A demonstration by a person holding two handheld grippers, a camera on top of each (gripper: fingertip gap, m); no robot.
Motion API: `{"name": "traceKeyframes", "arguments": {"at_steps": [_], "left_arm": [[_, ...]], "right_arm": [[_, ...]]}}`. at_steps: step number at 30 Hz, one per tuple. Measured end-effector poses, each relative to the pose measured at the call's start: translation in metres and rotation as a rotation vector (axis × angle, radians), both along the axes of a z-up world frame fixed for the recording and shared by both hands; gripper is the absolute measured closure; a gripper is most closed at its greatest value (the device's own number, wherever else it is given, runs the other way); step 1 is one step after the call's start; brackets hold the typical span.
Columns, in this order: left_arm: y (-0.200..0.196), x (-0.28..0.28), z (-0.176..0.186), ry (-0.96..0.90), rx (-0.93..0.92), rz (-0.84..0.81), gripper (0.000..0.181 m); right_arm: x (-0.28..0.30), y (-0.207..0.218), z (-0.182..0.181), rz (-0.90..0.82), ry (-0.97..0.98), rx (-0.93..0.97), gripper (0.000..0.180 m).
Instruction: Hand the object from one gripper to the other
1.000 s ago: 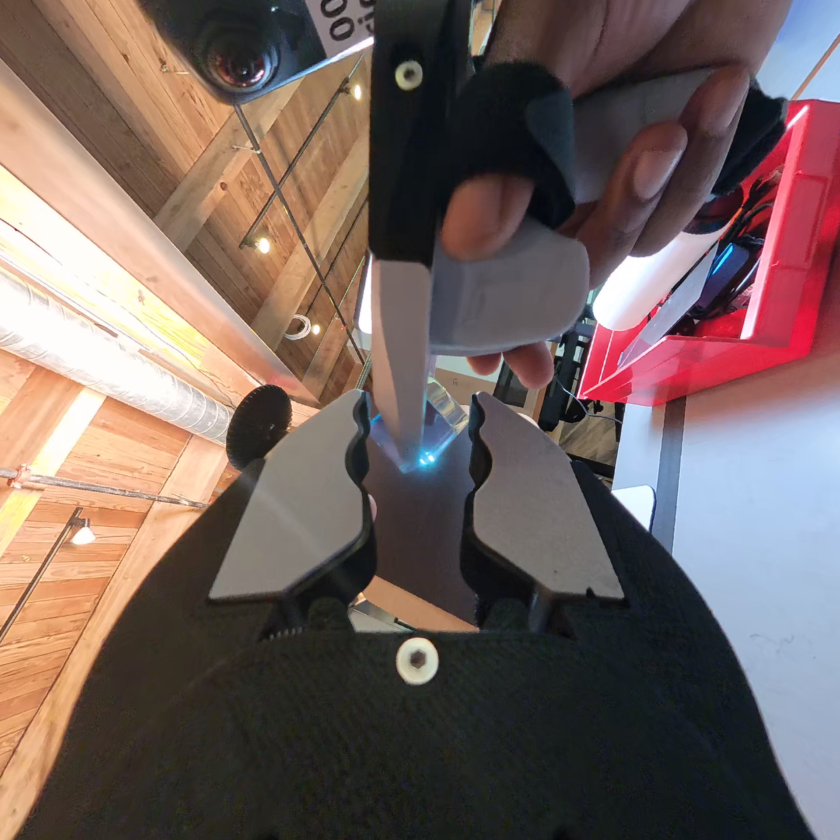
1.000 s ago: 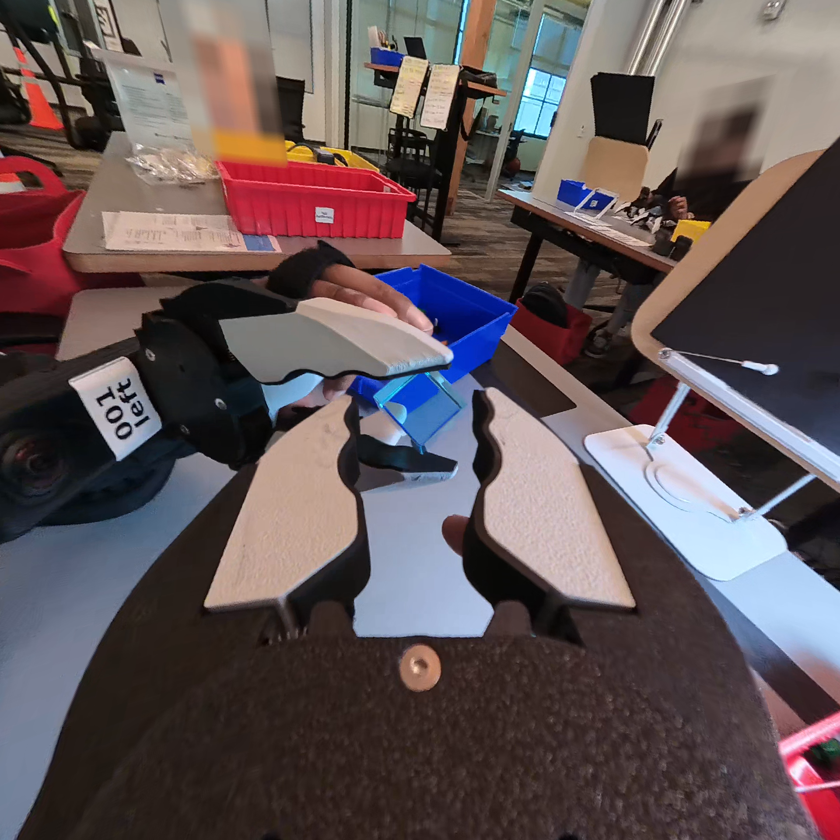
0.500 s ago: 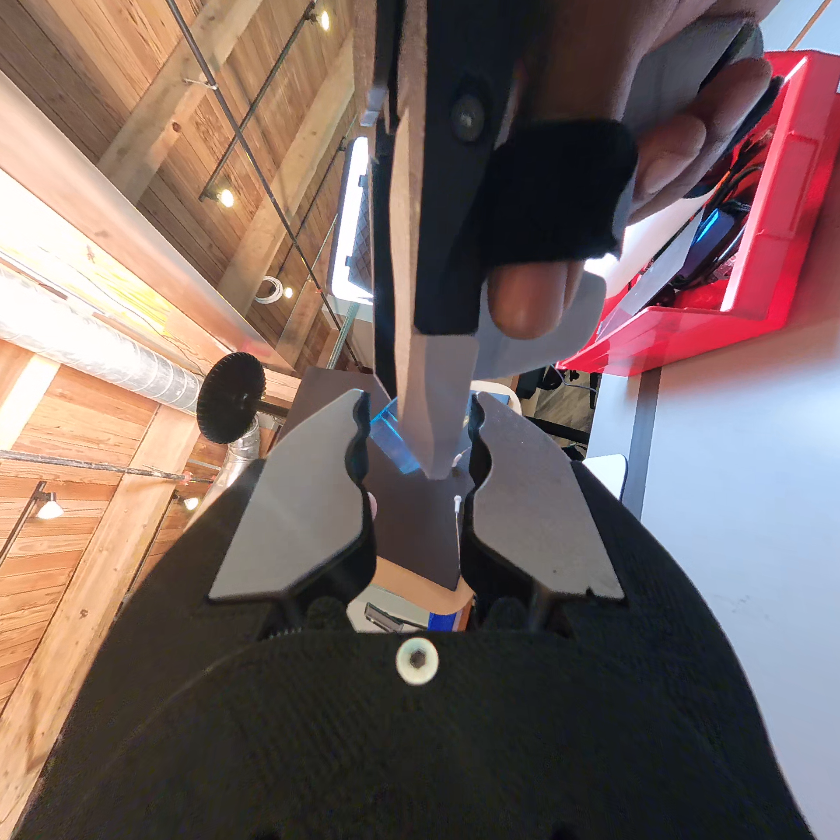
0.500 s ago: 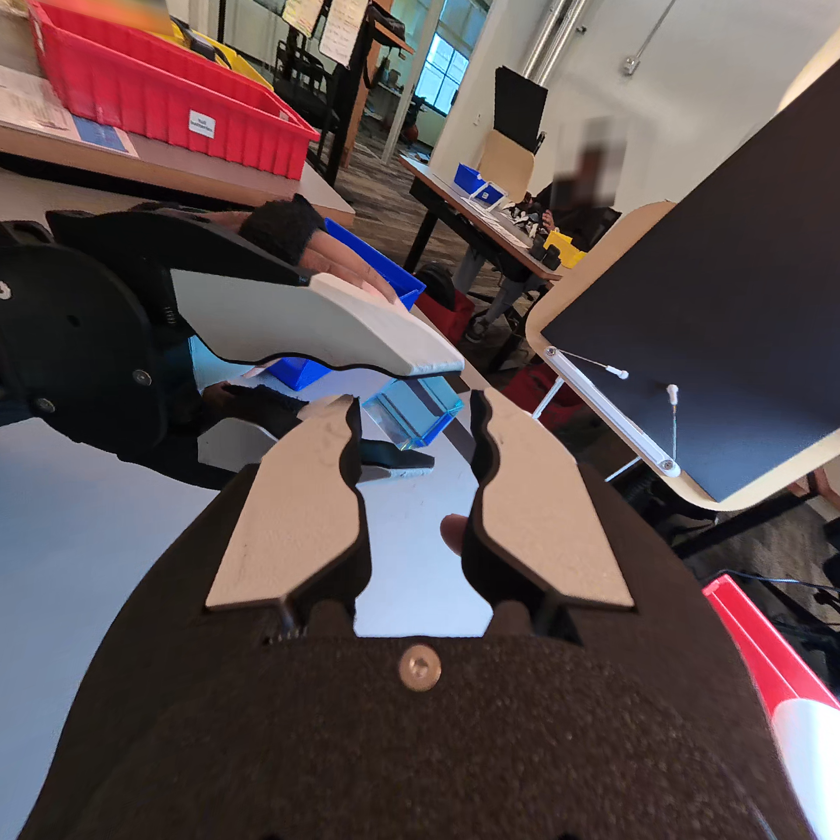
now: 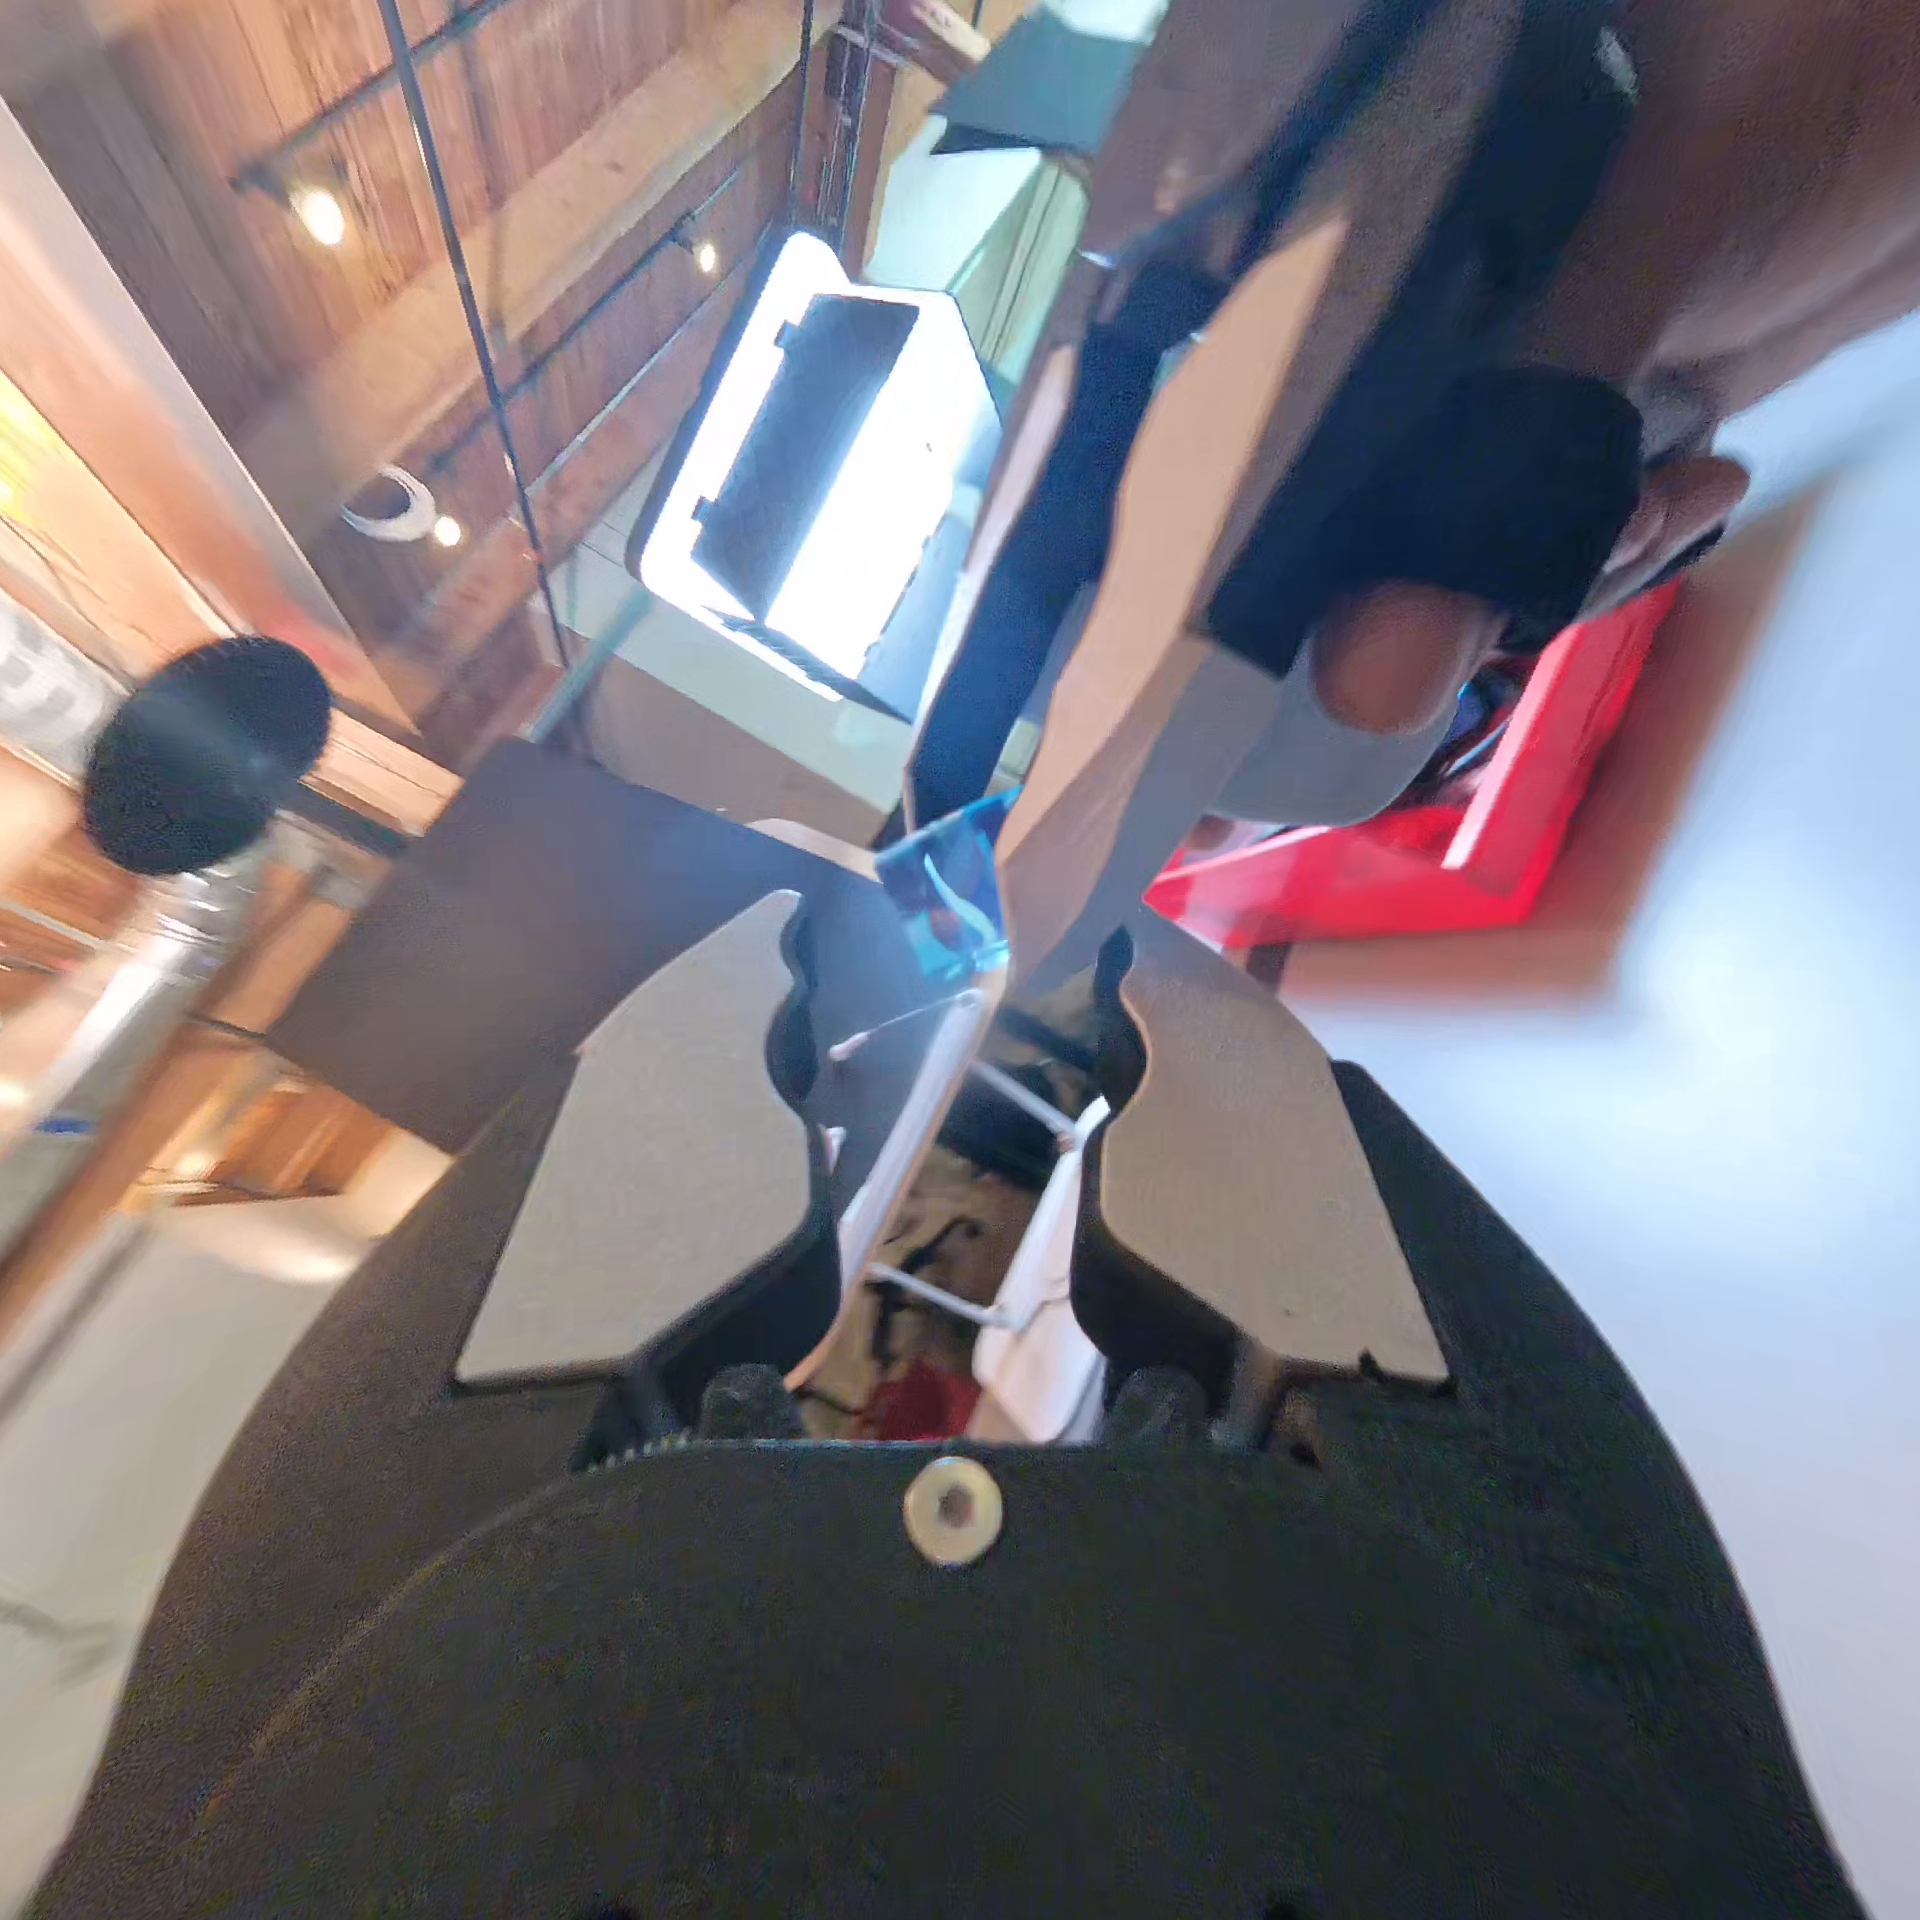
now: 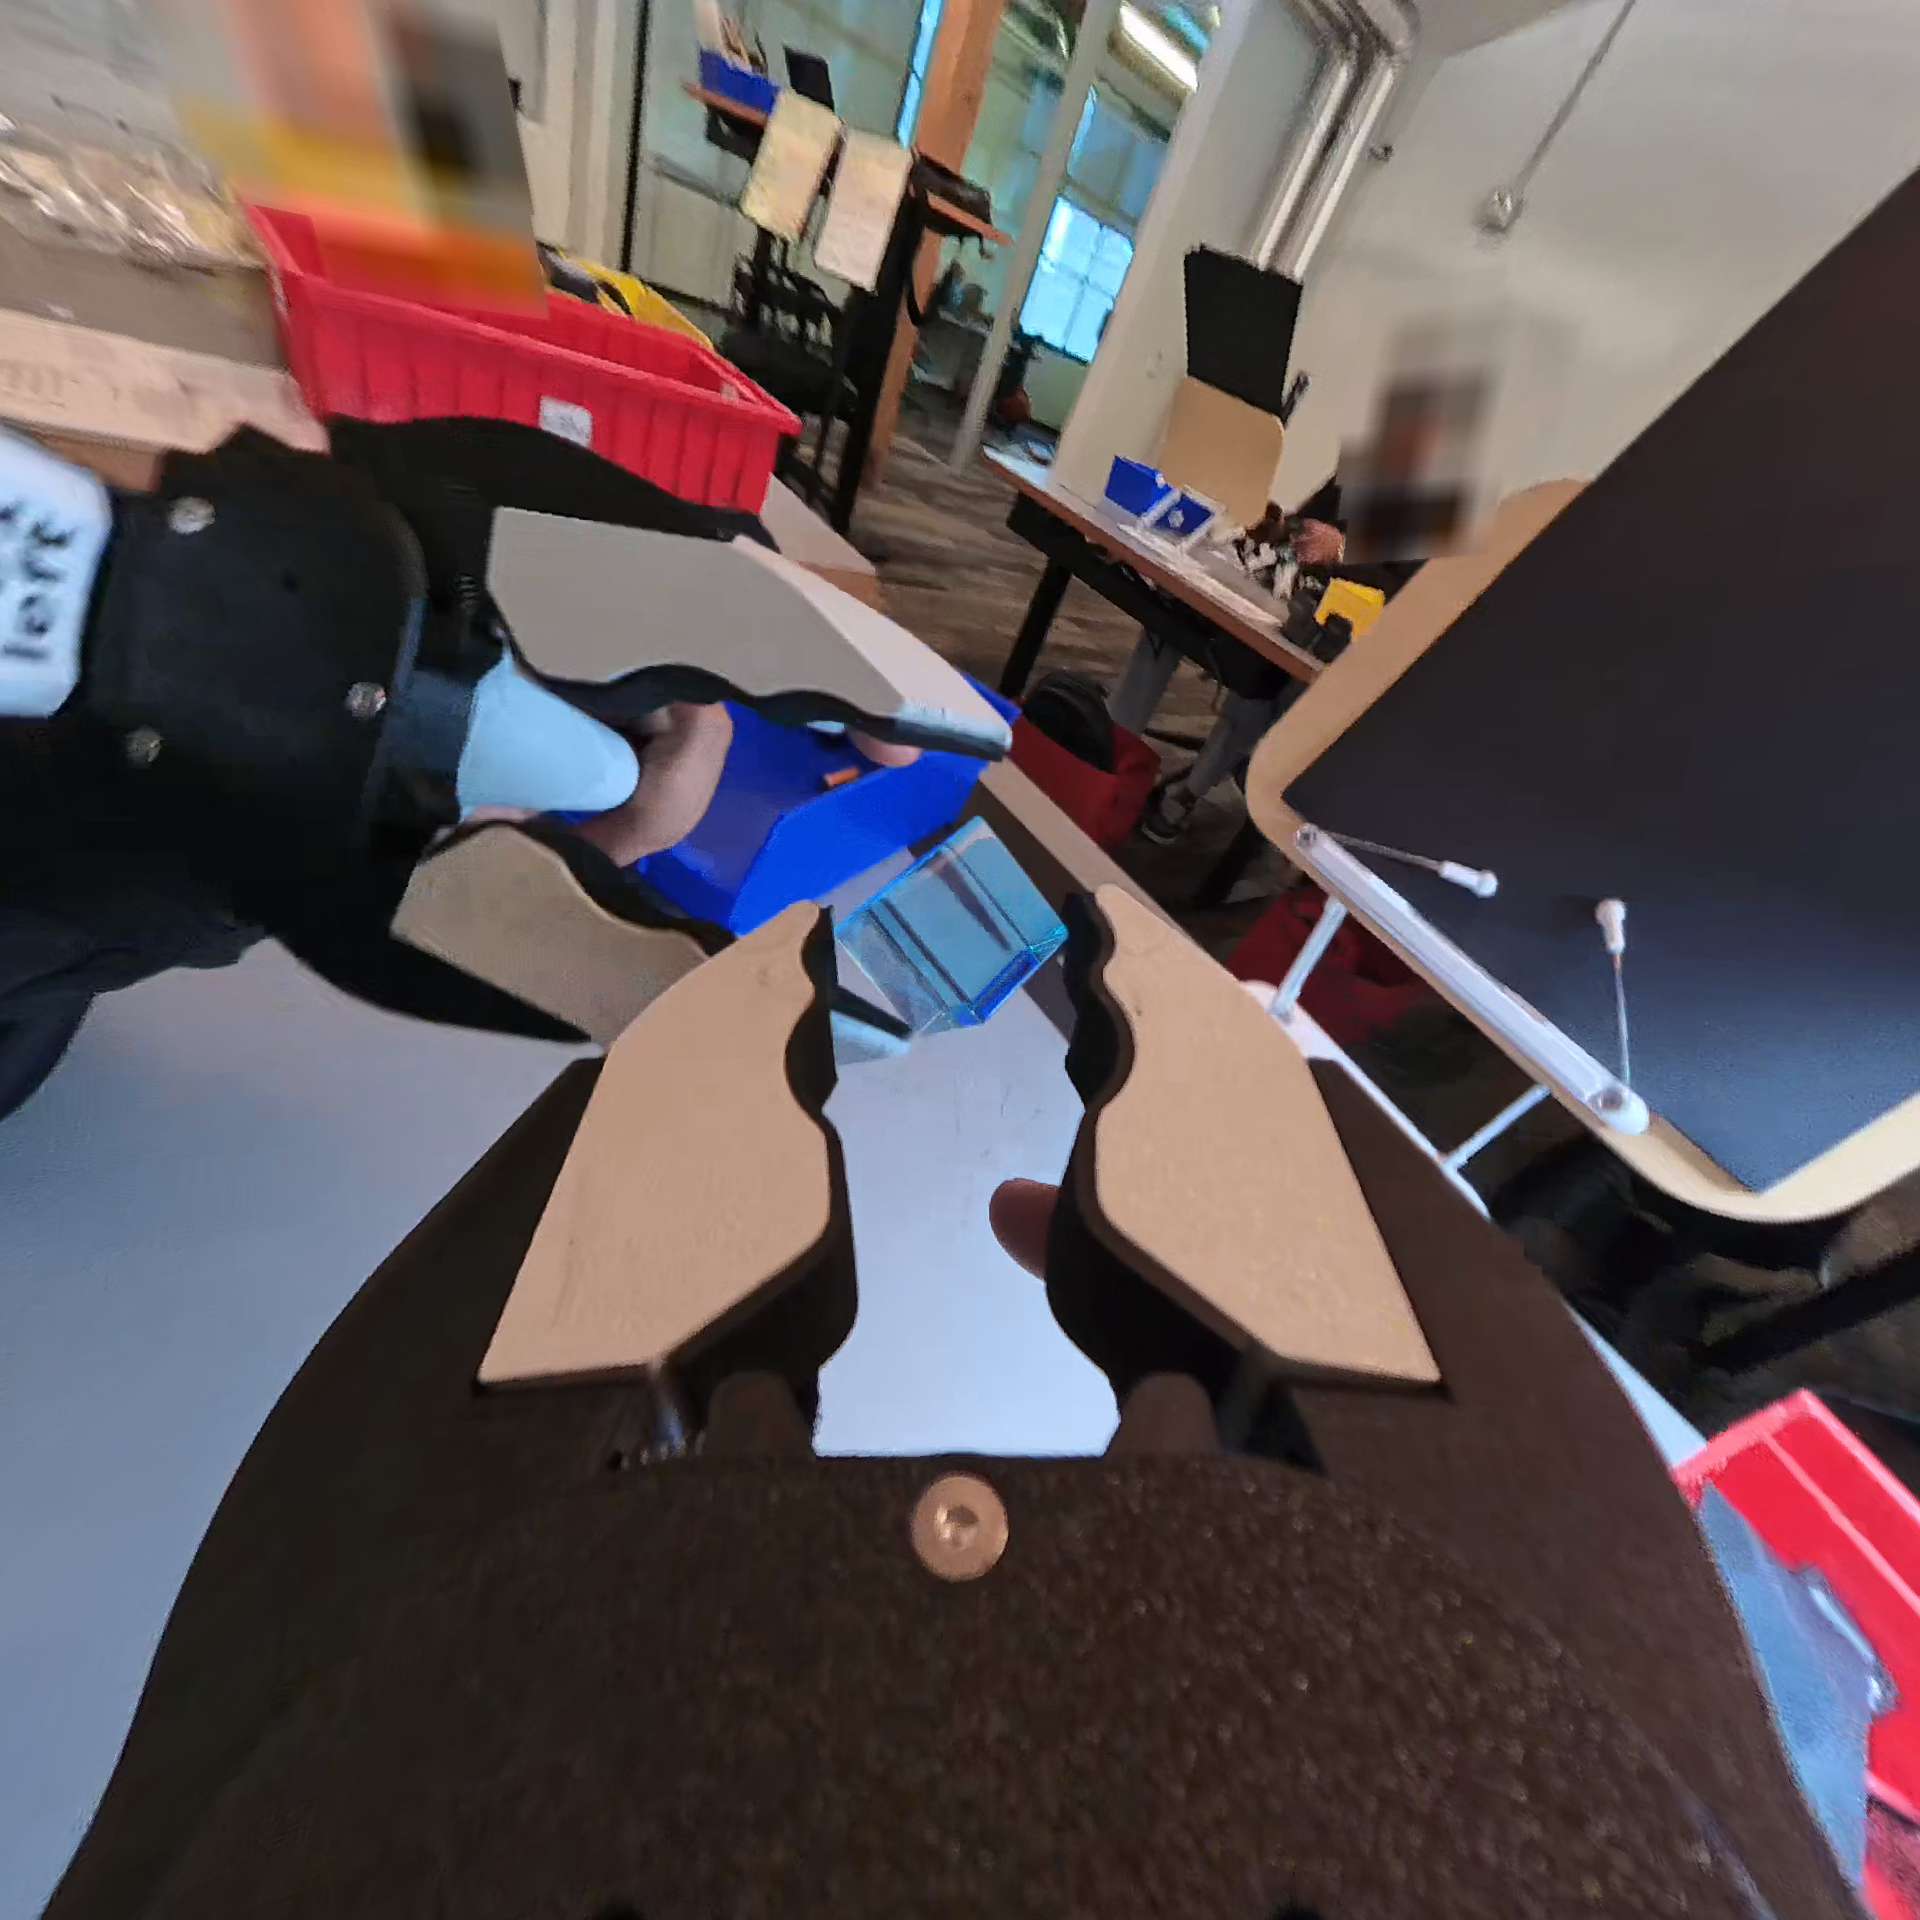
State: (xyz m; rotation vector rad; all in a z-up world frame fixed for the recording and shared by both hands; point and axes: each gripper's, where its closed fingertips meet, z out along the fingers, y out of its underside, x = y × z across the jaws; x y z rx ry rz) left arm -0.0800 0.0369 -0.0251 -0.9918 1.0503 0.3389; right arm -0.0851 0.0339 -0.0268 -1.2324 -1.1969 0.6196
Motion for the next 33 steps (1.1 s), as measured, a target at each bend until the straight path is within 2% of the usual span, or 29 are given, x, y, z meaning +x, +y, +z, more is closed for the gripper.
{"name": "traceKeyframes", "arguments": {"at_steps": [3,8,11,16,20,28,33], "left_arm": [[-0.003,-0.003,0.007,-0.18,-0.174,-0.122,0.13],[-0.015,-0.004,0.024,-0.611,-0.602,-0.487,0.129],[-0.025,-0.001,0.033,-0.754,-0.765,-0.663,0.126],[-0.045,0.016,0.033,-0.728,-0.878,-0.782,0.121],[-0.056,0.028,0.026,-0.639,-0.896,-0.794,0.122],[-0.06,0.03,0.023,-0.587,-0.87,-0.78,0.138],[-0.059,0.03,0.023,-0.575,-0.841,-0.759,0.139]], "right_arm": [[0.011,-0.003,0.018,0.044,0.06,0.104,0.137],[0.024,-0.012,0.039,0.035,0.11,0.354,0.137],[0.021,-0.029,0.042,0.089,0.133,0.459,0.137],[0.012,-0.043,0.037,0.087,0.095,0.623,0.138],[0.006,-0.052,0.032,0.095,0.07,0.713,0.137],[0.005,-0.057,0.031,0.12,0.077,0.736,0.137],[0.006,-0.056,0.03,0.126,0.08,0.722,0.137]]}}
